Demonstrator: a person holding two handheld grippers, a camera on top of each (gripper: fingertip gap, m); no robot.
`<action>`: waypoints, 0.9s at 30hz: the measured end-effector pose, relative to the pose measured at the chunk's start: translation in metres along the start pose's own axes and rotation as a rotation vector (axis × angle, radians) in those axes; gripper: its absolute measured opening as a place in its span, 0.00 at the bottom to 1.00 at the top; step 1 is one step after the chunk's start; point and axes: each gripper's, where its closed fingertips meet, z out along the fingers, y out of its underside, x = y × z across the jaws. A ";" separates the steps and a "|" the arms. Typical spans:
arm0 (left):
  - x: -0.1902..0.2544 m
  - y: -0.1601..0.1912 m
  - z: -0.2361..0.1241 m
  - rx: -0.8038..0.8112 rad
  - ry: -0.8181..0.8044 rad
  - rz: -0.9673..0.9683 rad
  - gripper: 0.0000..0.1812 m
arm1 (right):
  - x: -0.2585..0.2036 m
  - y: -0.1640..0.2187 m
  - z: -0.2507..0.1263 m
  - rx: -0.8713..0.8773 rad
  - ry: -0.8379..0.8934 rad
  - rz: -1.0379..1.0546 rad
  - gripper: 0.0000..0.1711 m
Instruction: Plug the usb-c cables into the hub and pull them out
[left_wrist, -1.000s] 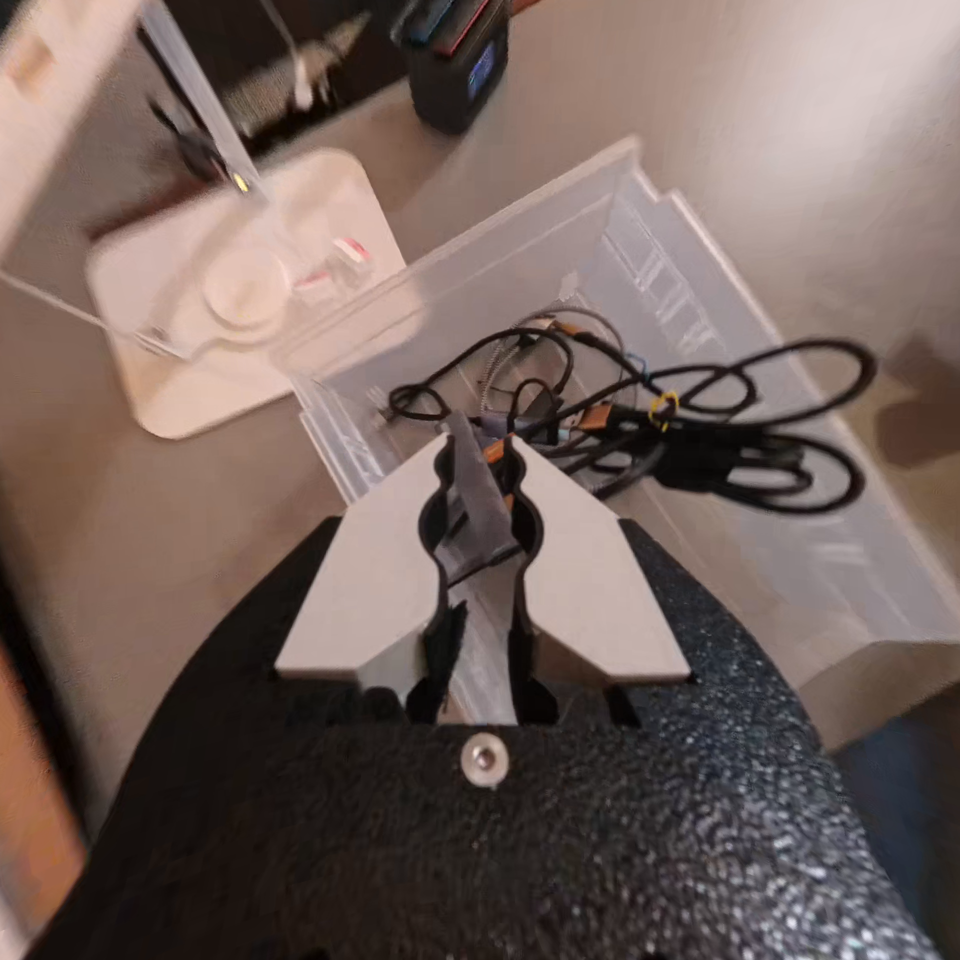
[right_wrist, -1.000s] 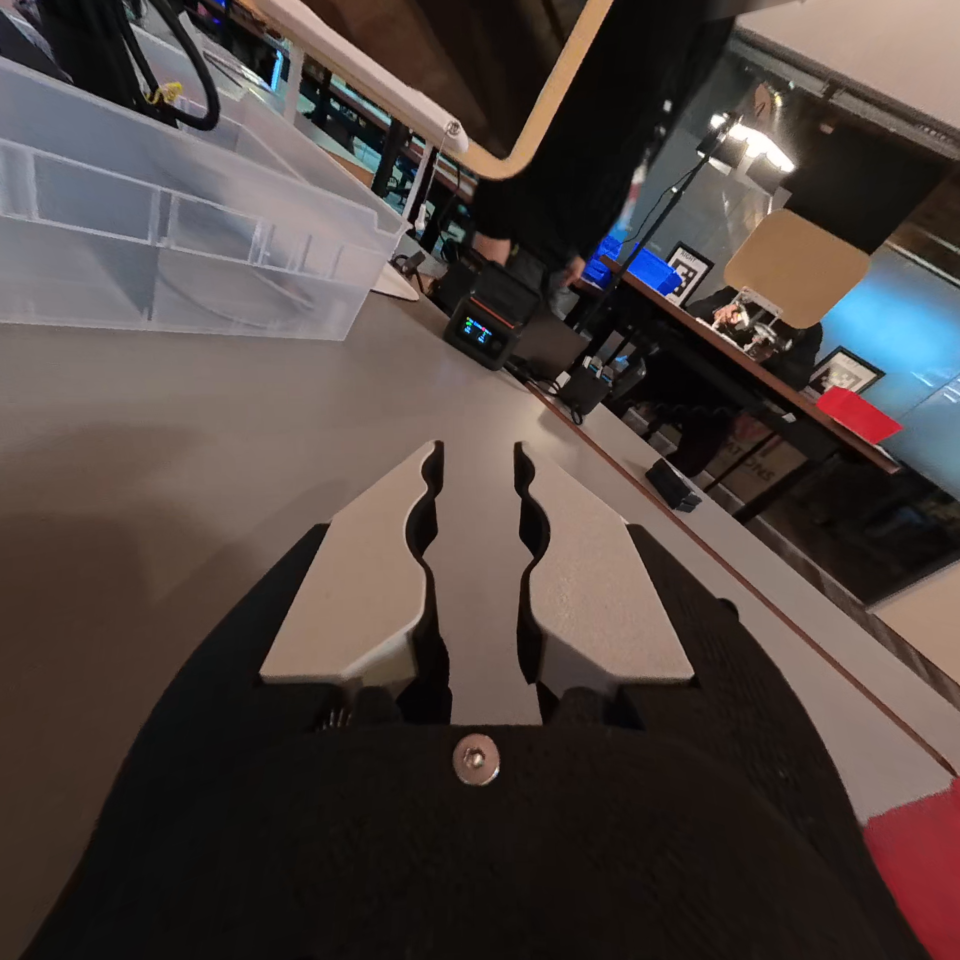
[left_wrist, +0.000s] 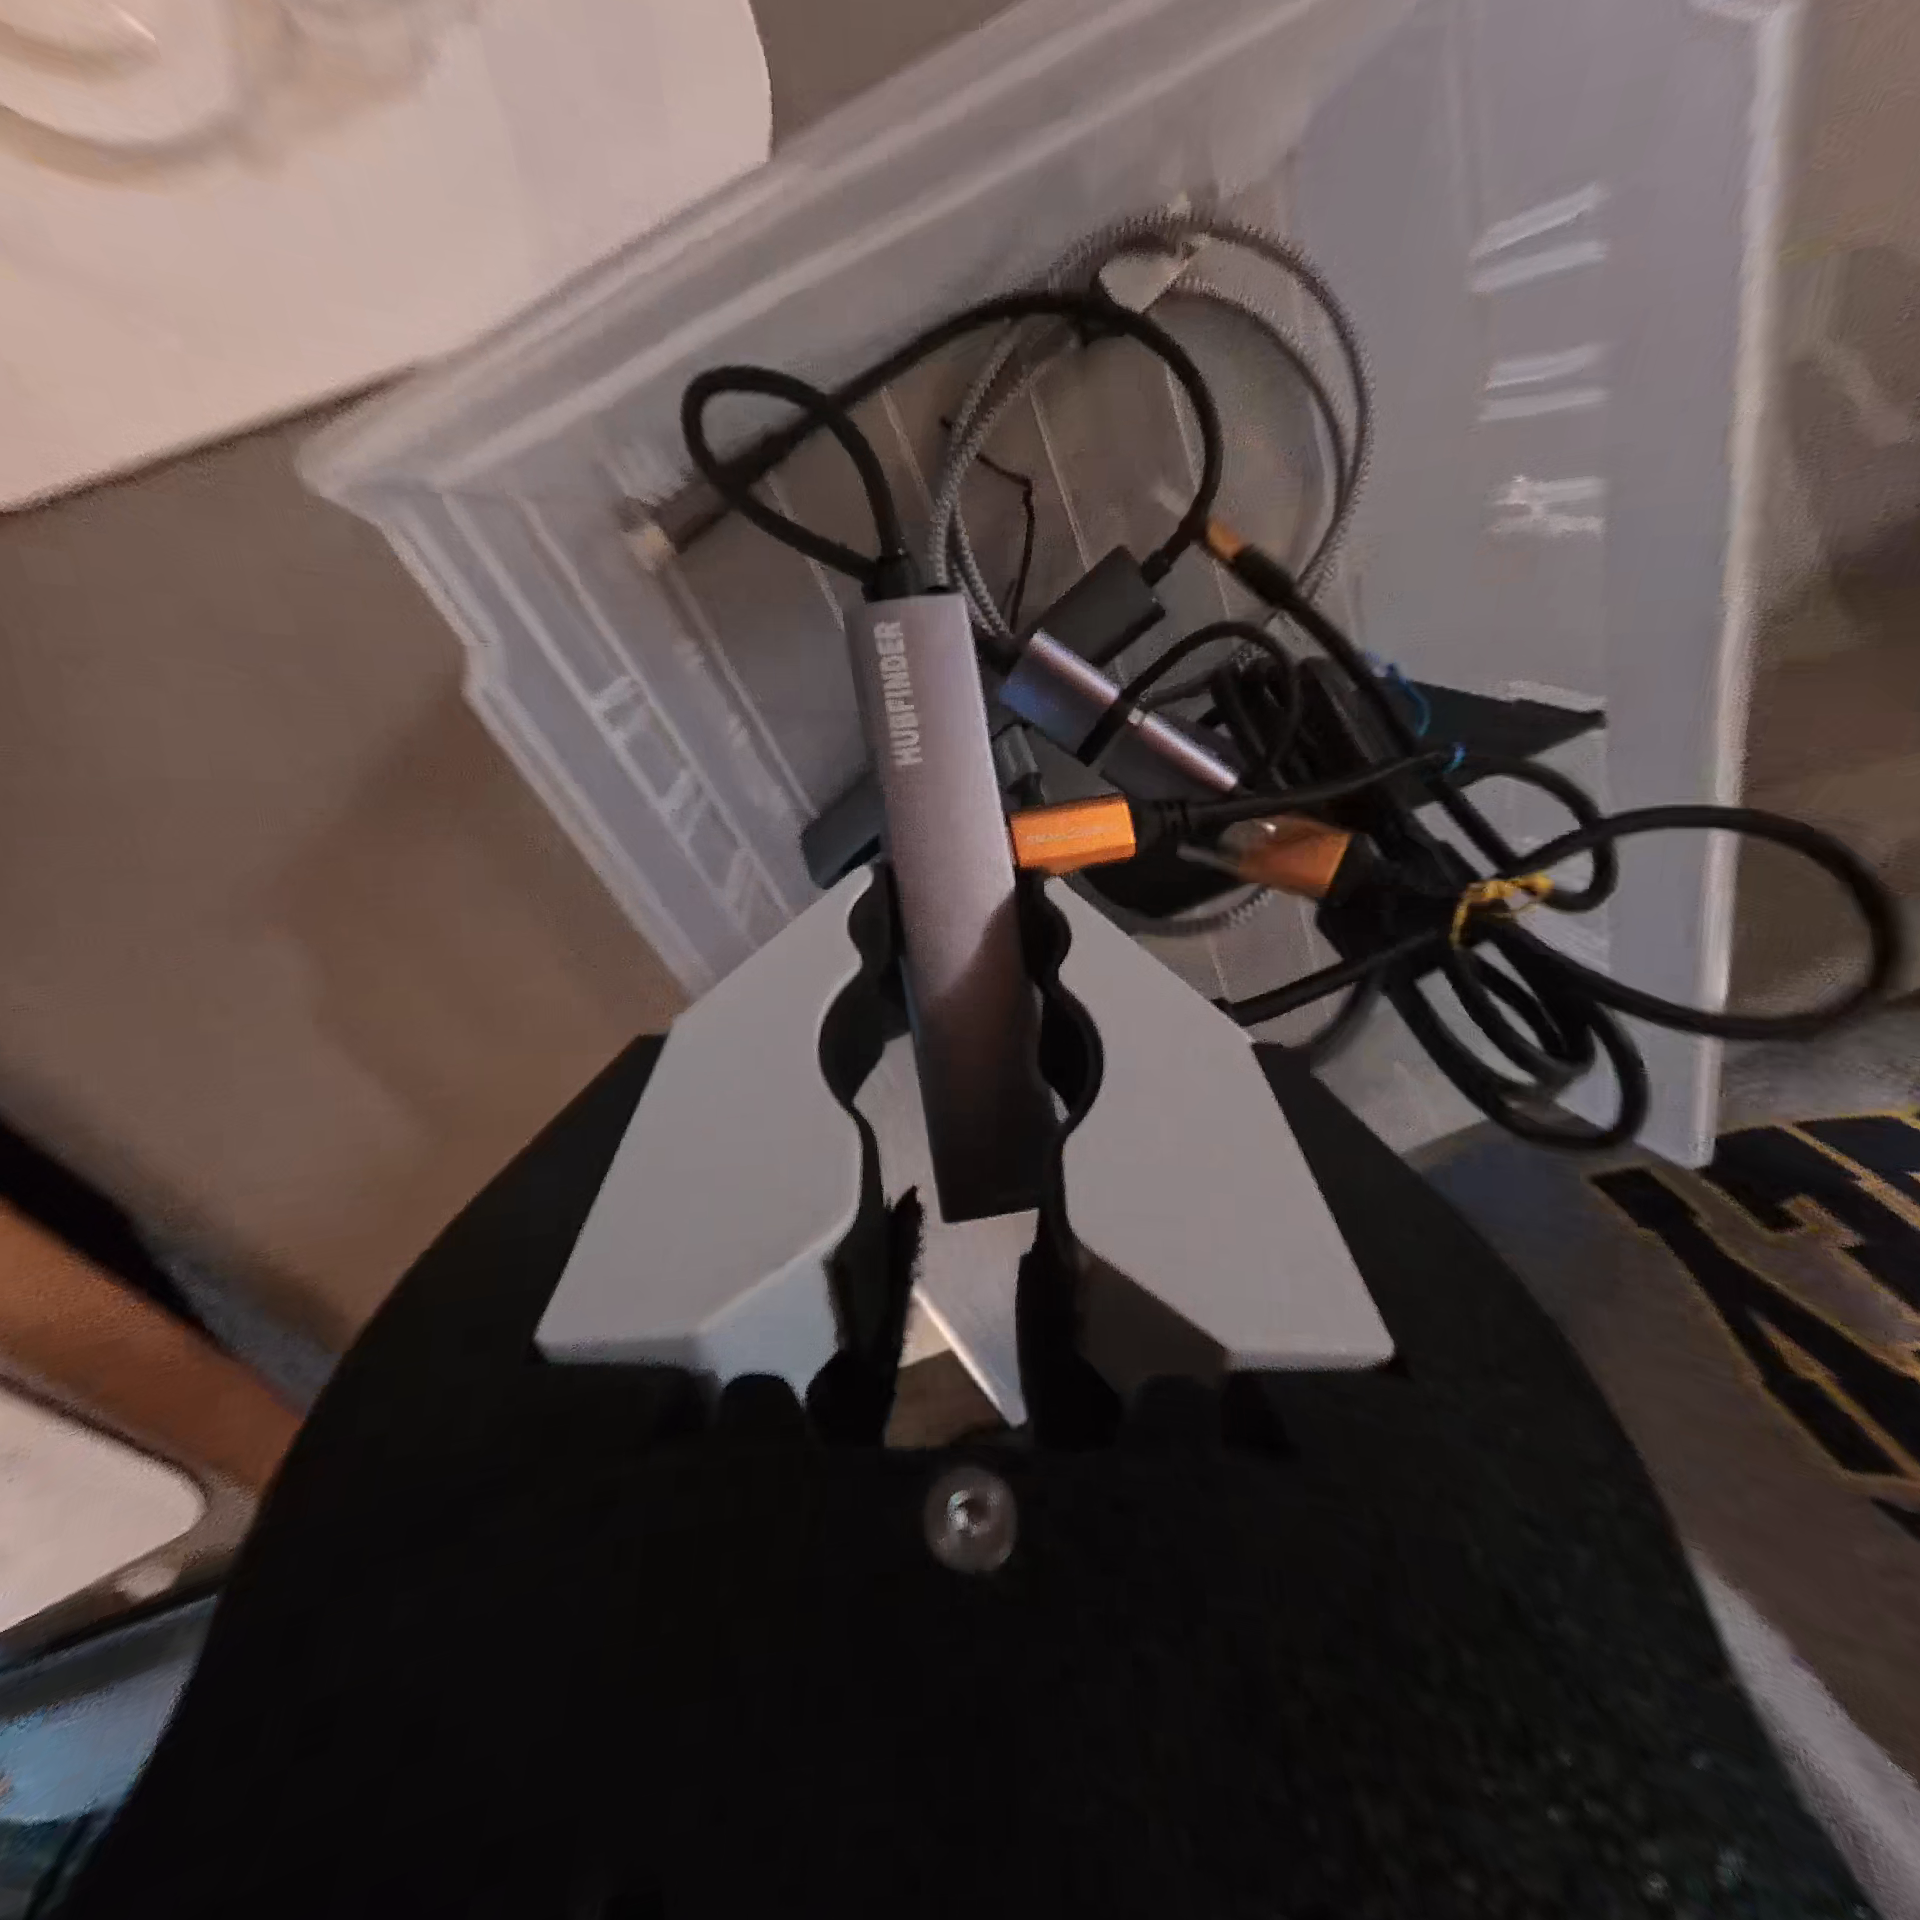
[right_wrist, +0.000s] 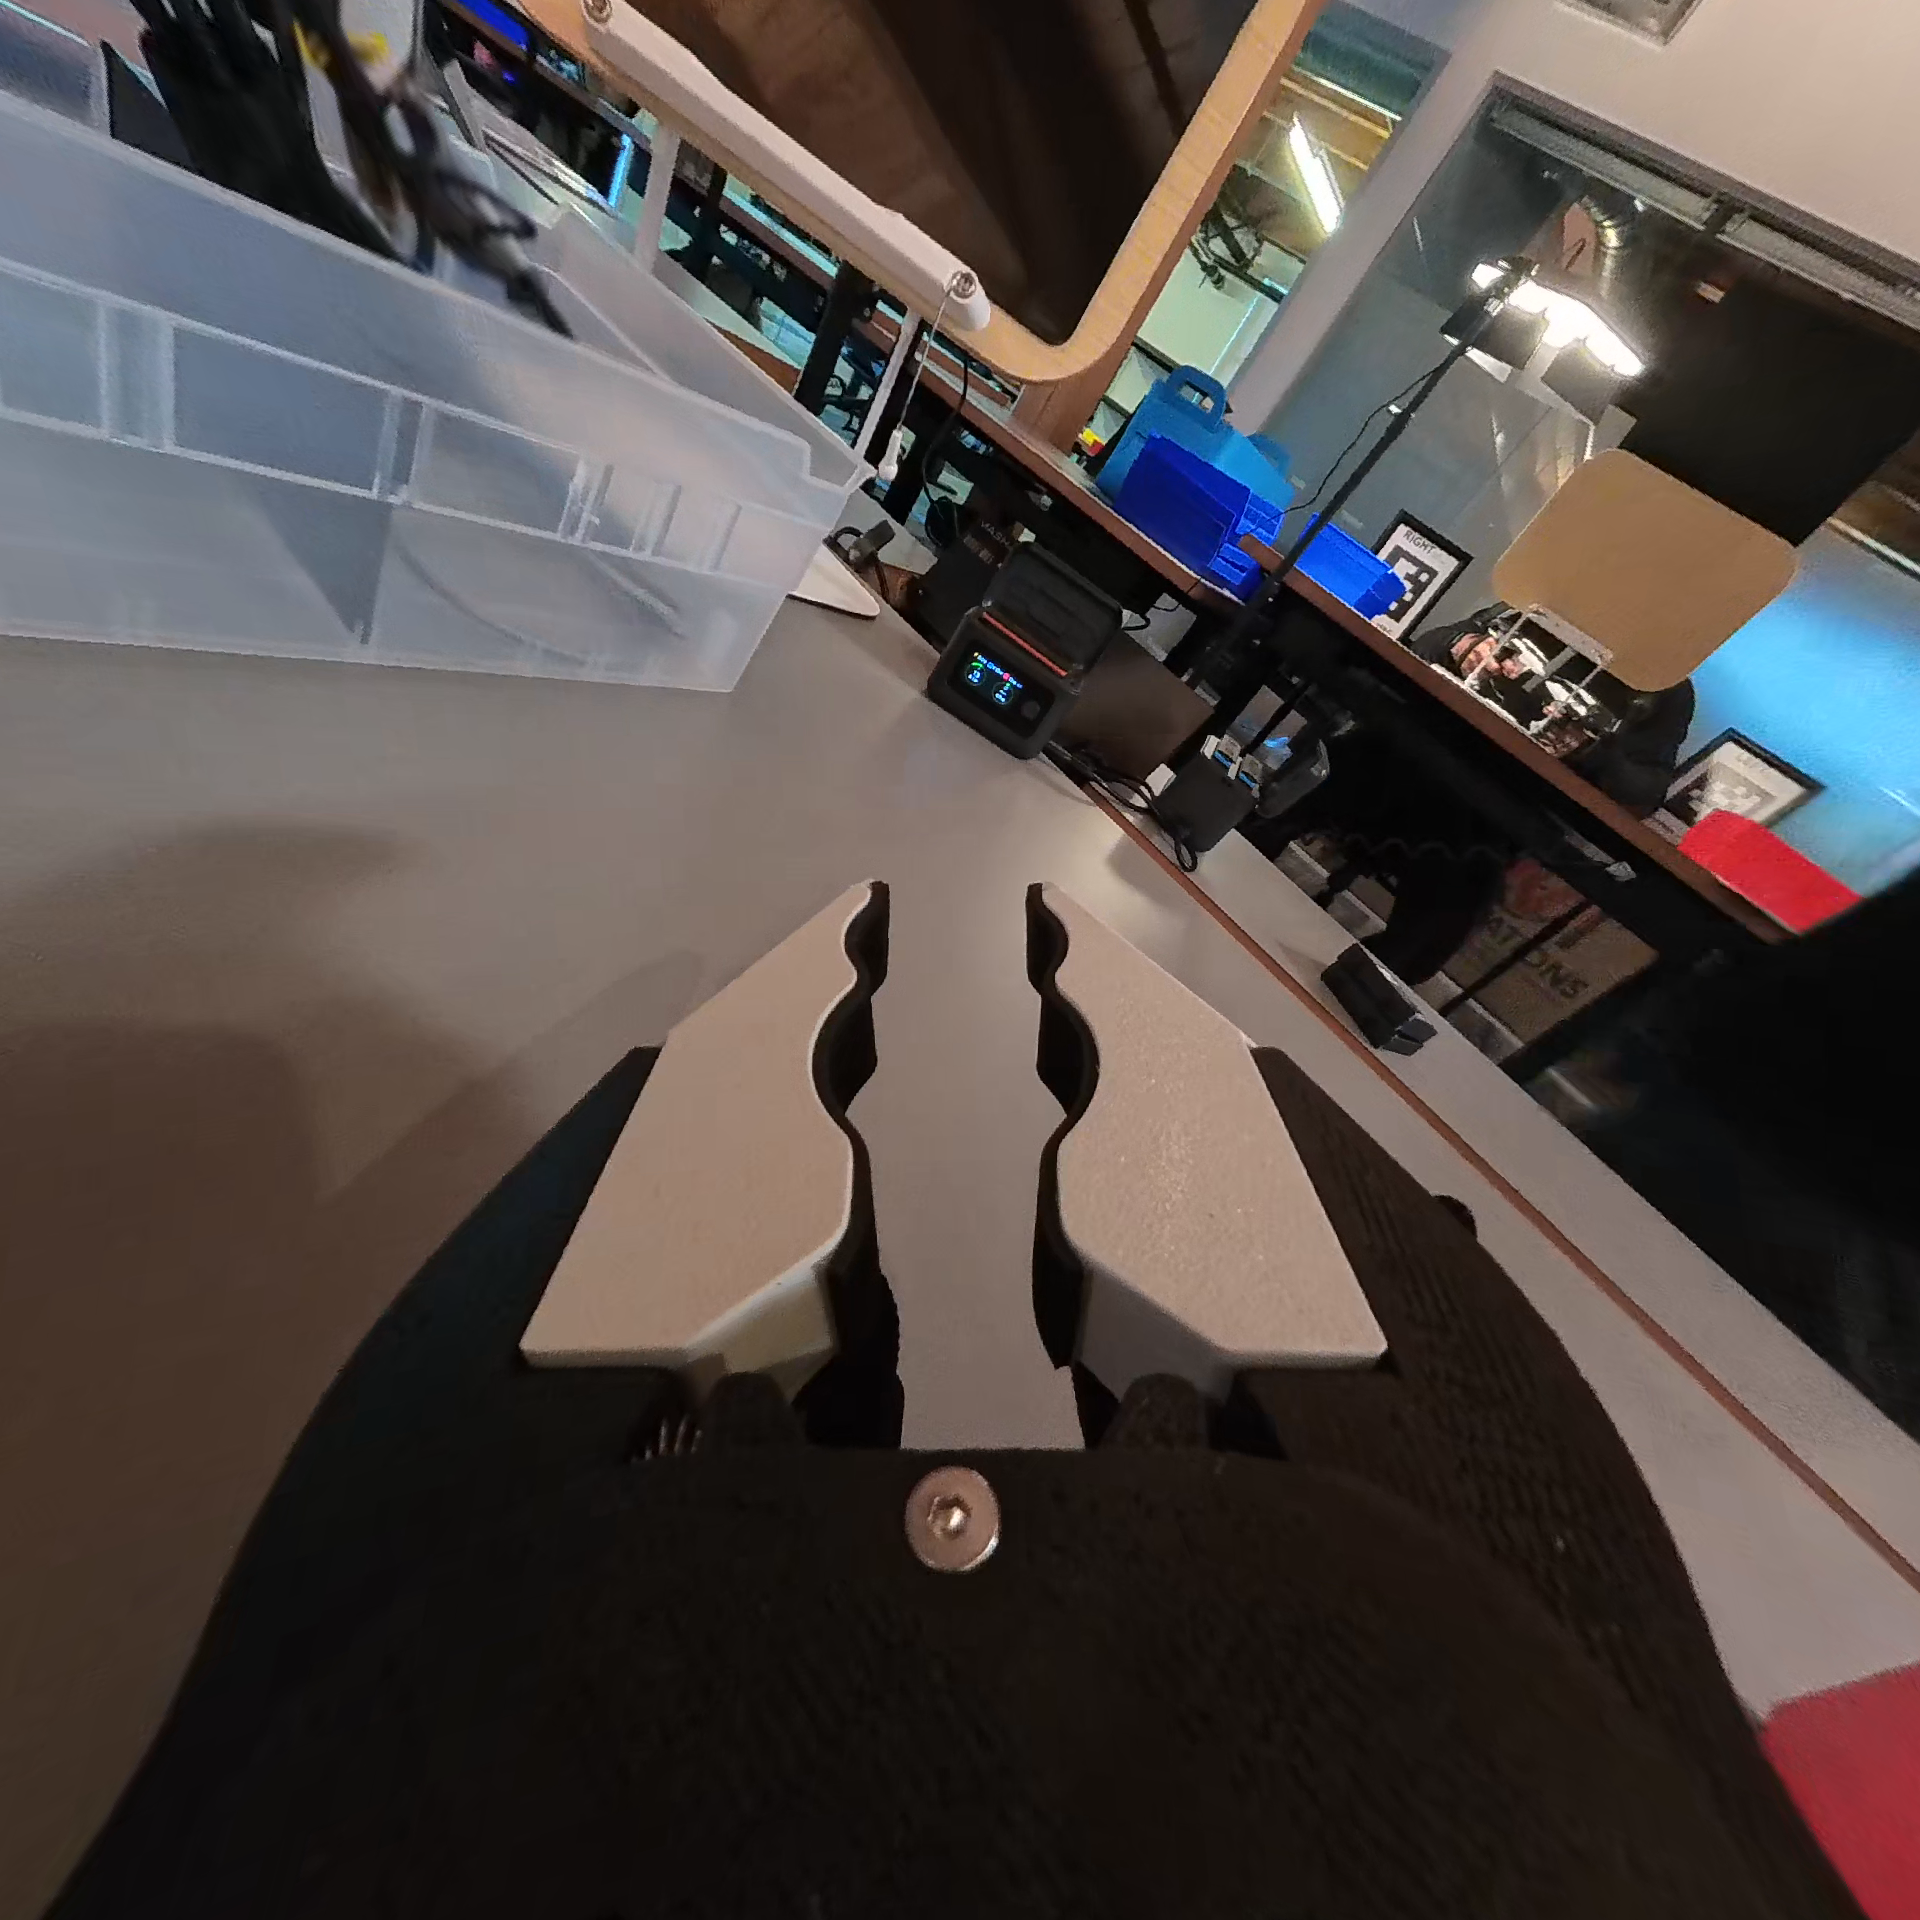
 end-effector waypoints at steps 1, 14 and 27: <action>0.001 -0.002 -0.014 0.039 -0.033 0.019 0.13 | 0.001 0.000 0.000 -0.001 0.001 0.007 0.15; 0.135 -0.082 -0.248 0.915 -0.302 0.406 0.12 | 0.024 -0.003 -0.008 0.015 0.094 0.033 0.15; 0.237 -0.142 -0.092 1.230 -0.674 0.467 0.12 | 0.087 -0.031 -0.055 0.178 0.402 0.095 0.14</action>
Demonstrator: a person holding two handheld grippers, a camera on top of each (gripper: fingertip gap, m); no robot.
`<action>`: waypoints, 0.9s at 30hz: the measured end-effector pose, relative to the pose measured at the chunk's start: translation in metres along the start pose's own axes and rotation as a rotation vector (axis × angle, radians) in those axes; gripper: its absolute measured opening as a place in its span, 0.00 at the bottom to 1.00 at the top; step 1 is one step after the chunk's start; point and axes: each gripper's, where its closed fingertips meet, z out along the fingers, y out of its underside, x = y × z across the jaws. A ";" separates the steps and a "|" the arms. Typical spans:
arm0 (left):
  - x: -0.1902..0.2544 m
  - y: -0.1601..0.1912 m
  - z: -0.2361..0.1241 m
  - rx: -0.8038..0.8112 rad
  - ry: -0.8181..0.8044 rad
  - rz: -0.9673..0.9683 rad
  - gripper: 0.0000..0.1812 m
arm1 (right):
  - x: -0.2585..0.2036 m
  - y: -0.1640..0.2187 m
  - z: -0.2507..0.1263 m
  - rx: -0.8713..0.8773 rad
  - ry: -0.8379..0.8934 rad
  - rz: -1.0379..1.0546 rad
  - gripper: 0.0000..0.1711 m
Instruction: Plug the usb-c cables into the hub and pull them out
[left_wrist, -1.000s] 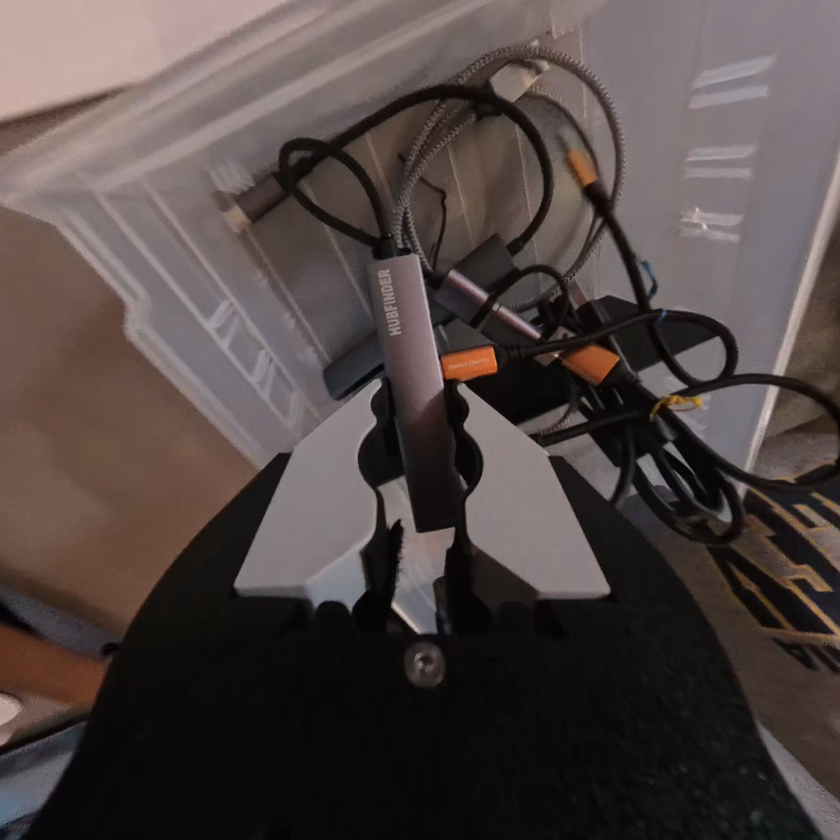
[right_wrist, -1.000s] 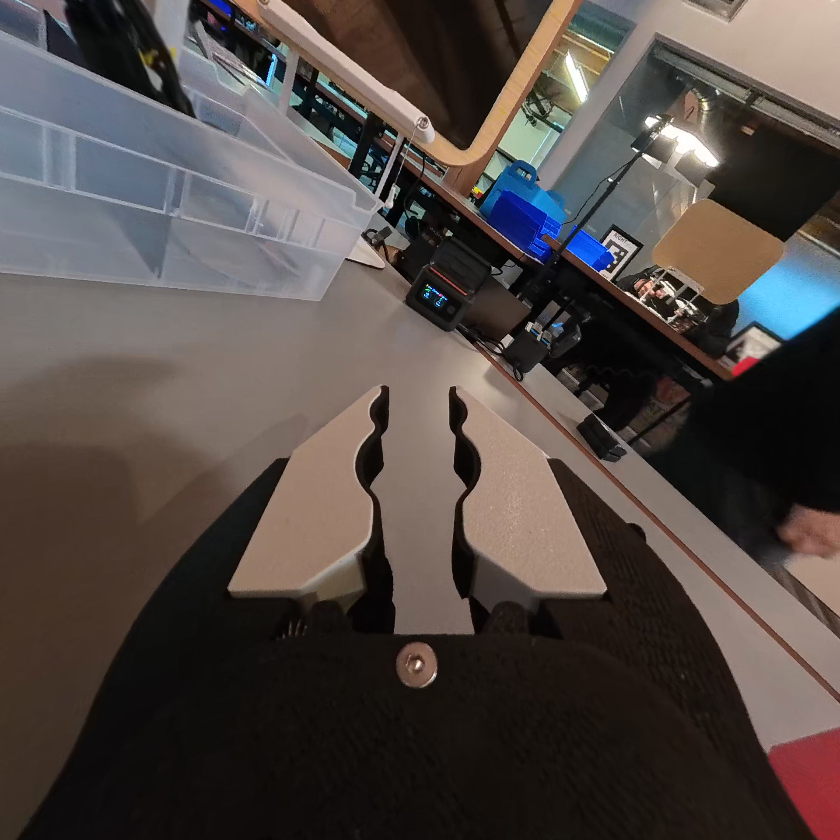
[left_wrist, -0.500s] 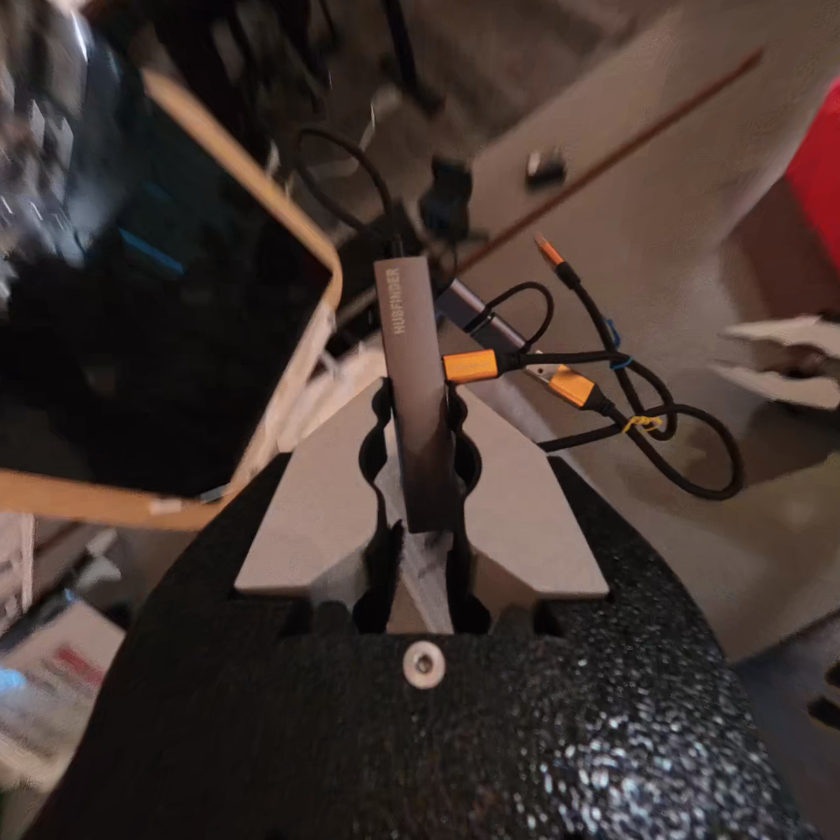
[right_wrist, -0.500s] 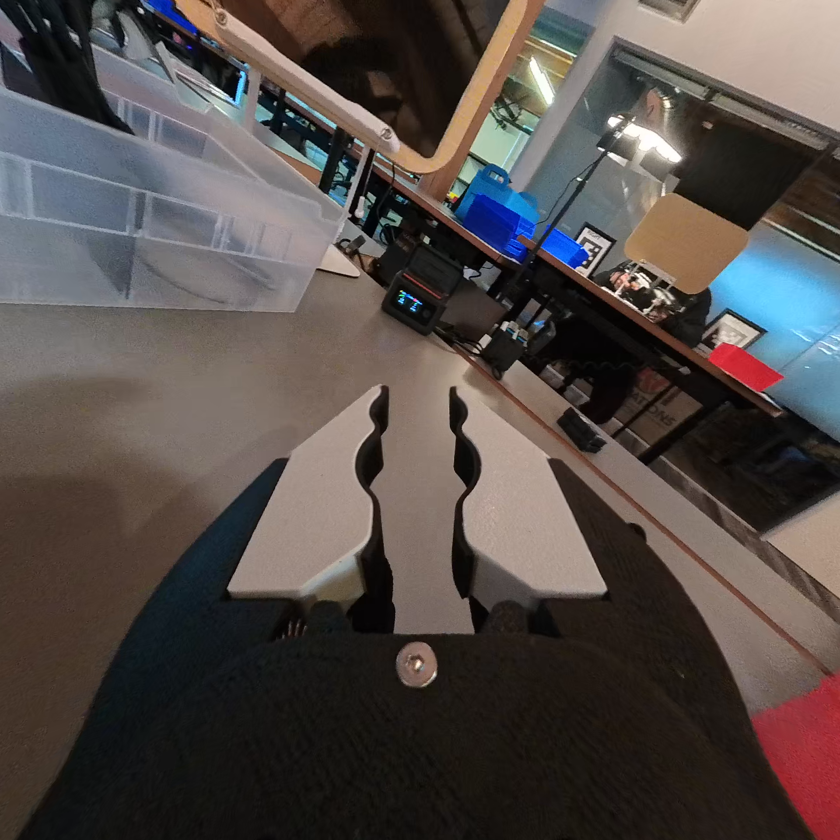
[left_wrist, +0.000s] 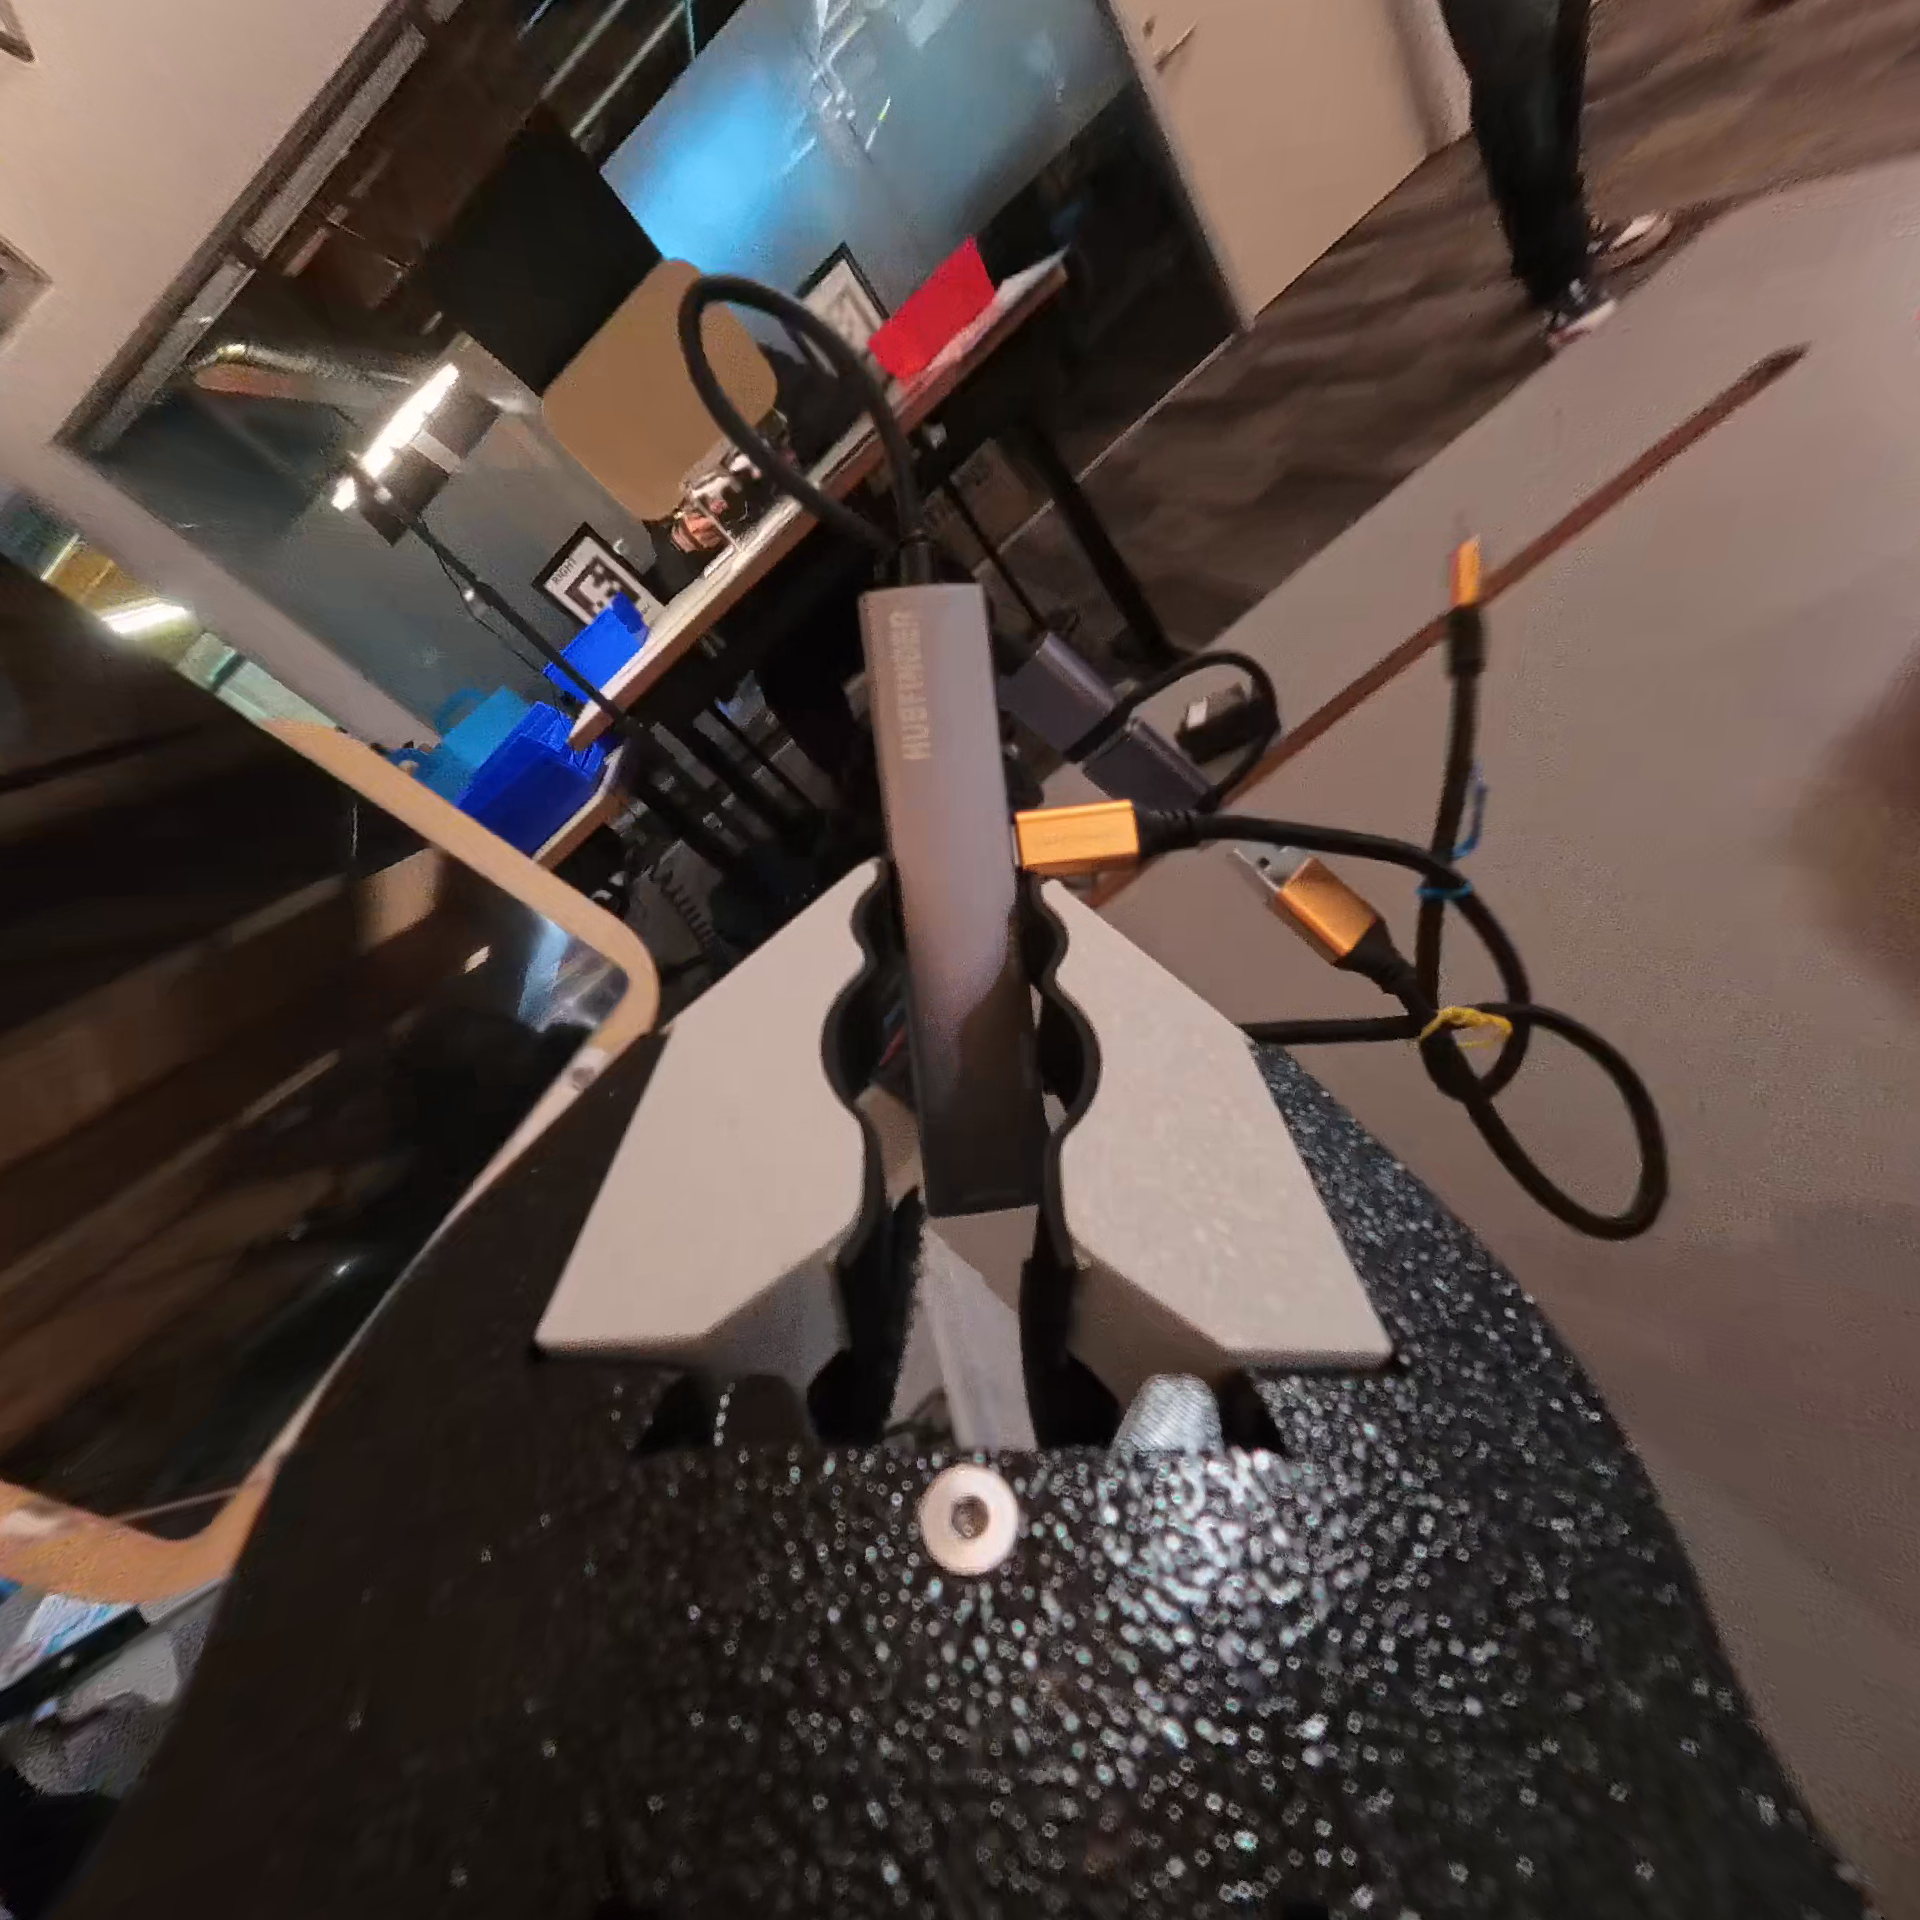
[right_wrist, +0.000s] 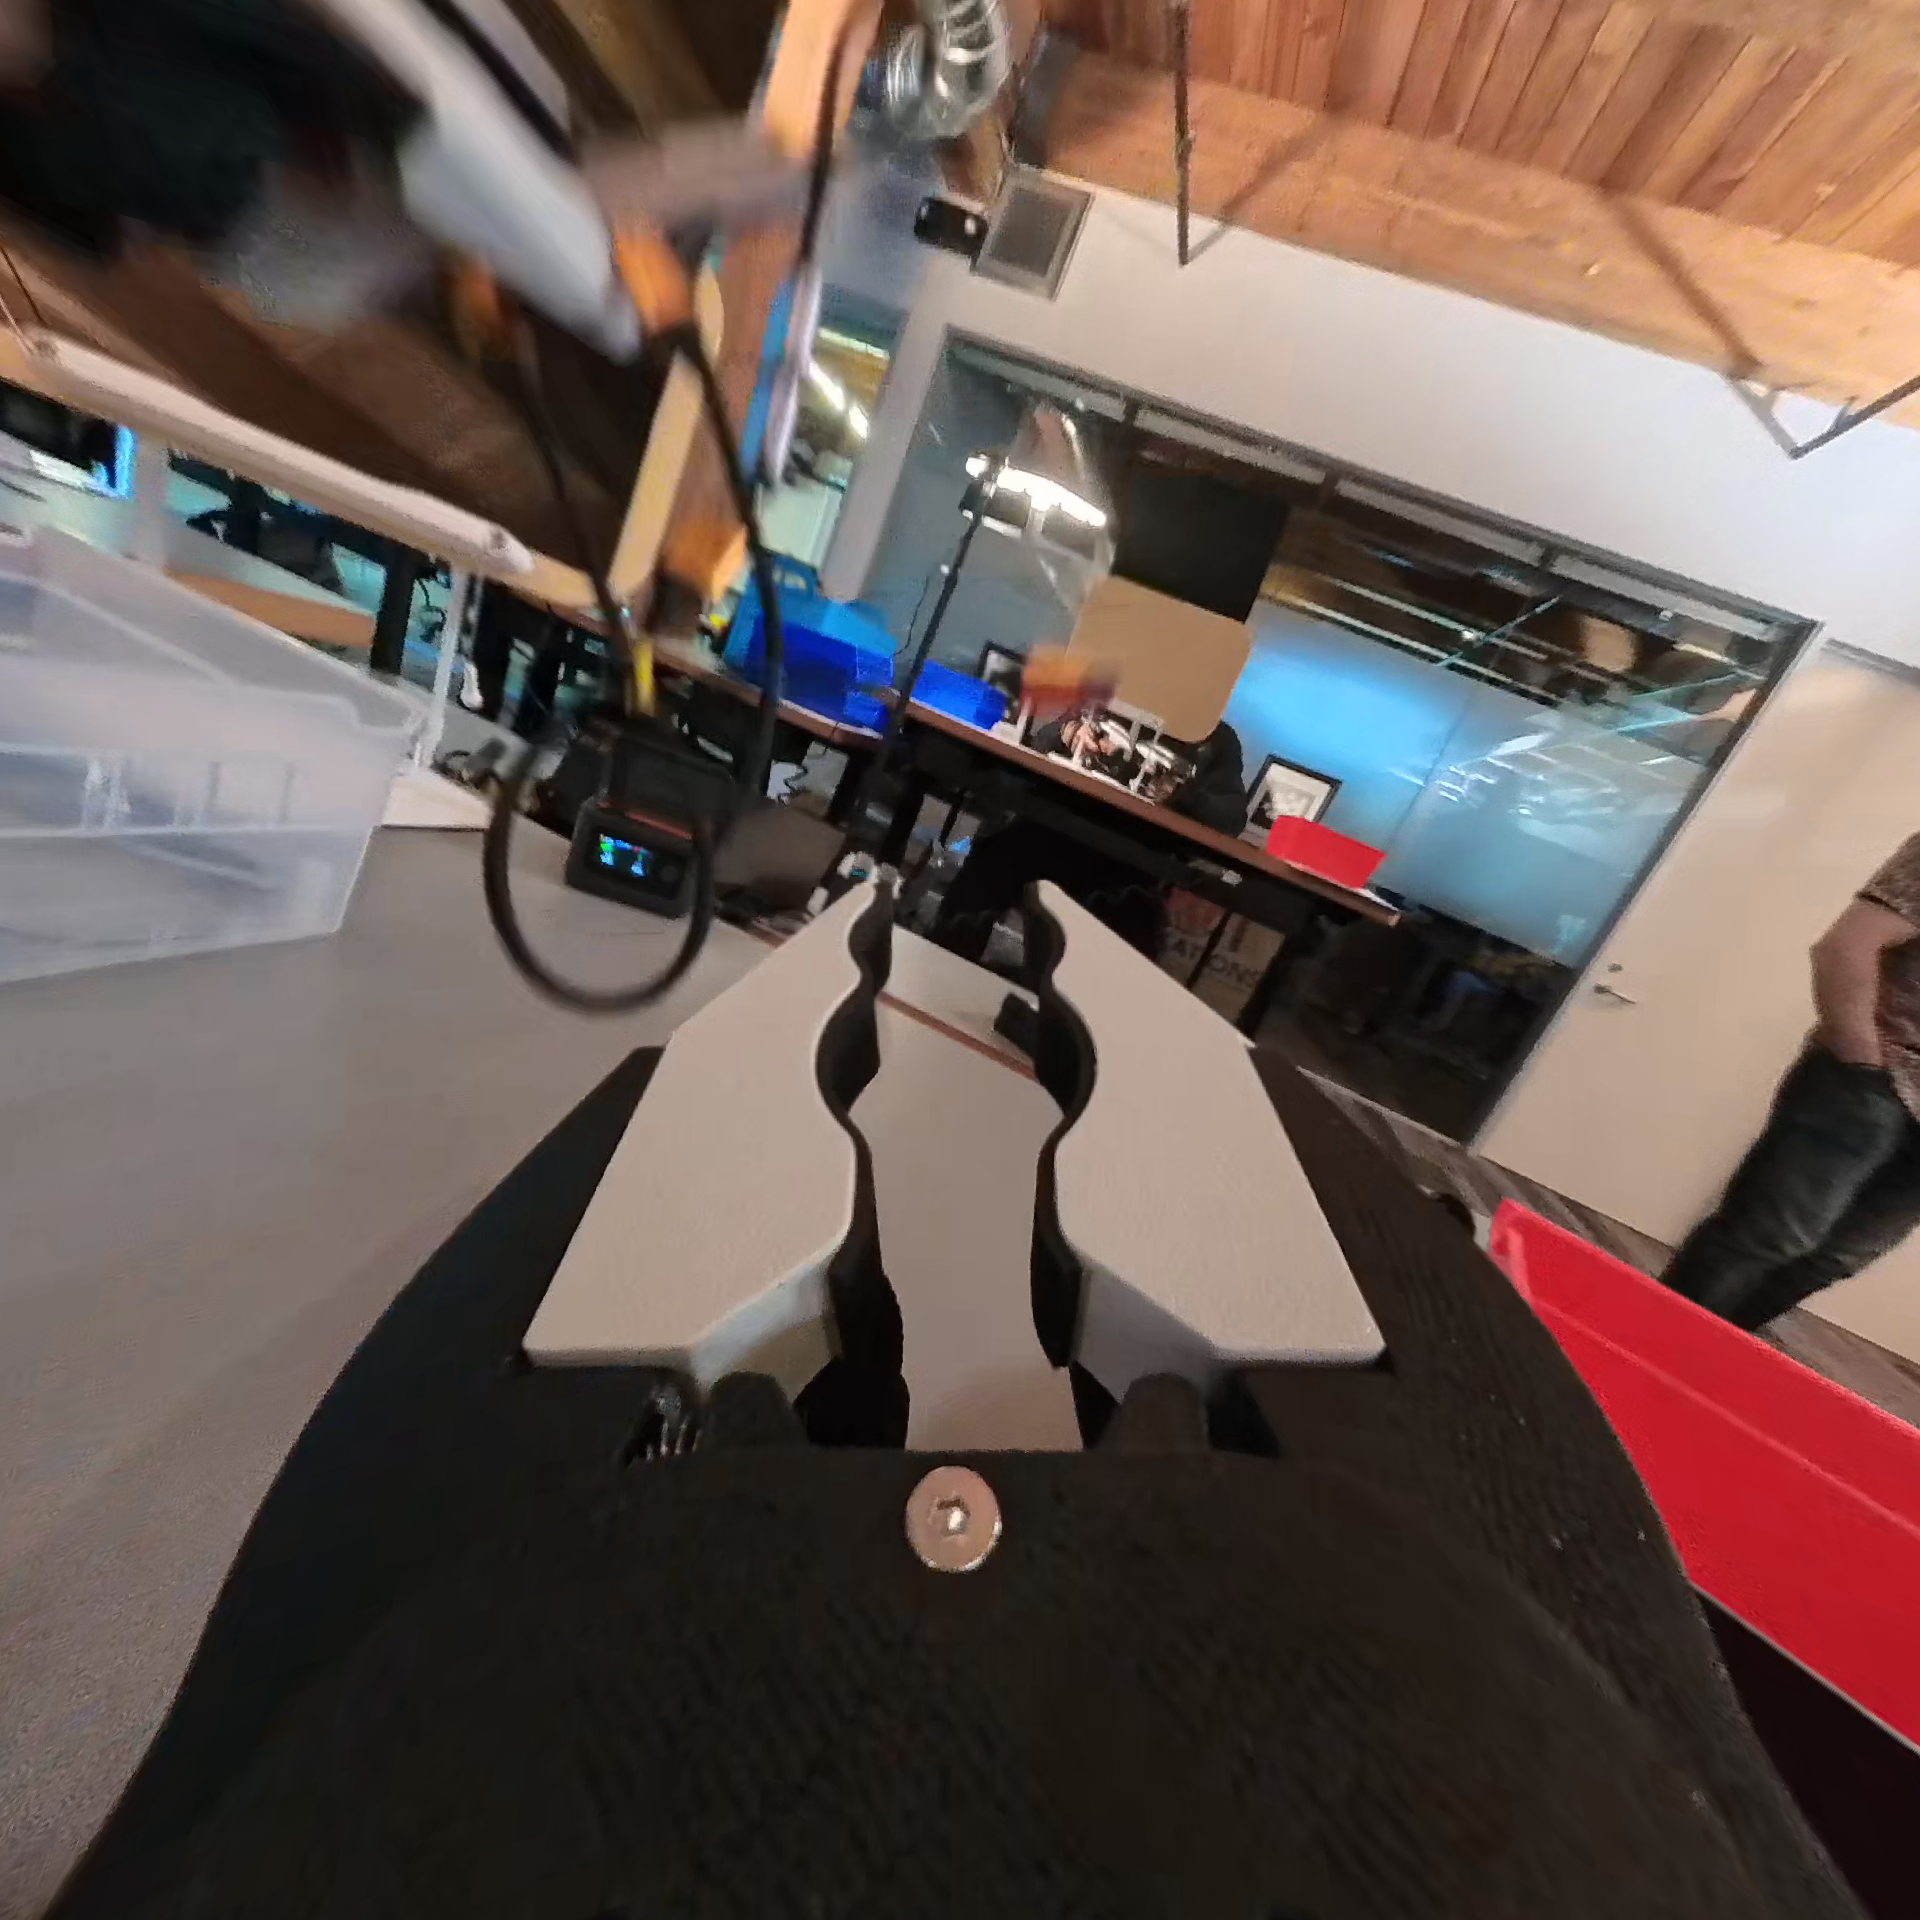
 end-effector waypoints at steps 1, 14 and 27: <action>0.013 0.011 0.004 -0.004 0.002 0.006 0.12 | -0.004 -0.006 -0.001 0.028 -0.034 0.015 0.14; 0.082 0.026 -0.047 0.286 0.154 0.091 0.12 | -0.062 -0.040 -0.022 0.073 -0.770 0.650 0.15; 0.109 0.024 -0.062 0.467 0.155 0.266 0.12 | -0.096 -0.017 -0.023 -0.039 -0.834 0.528 0.04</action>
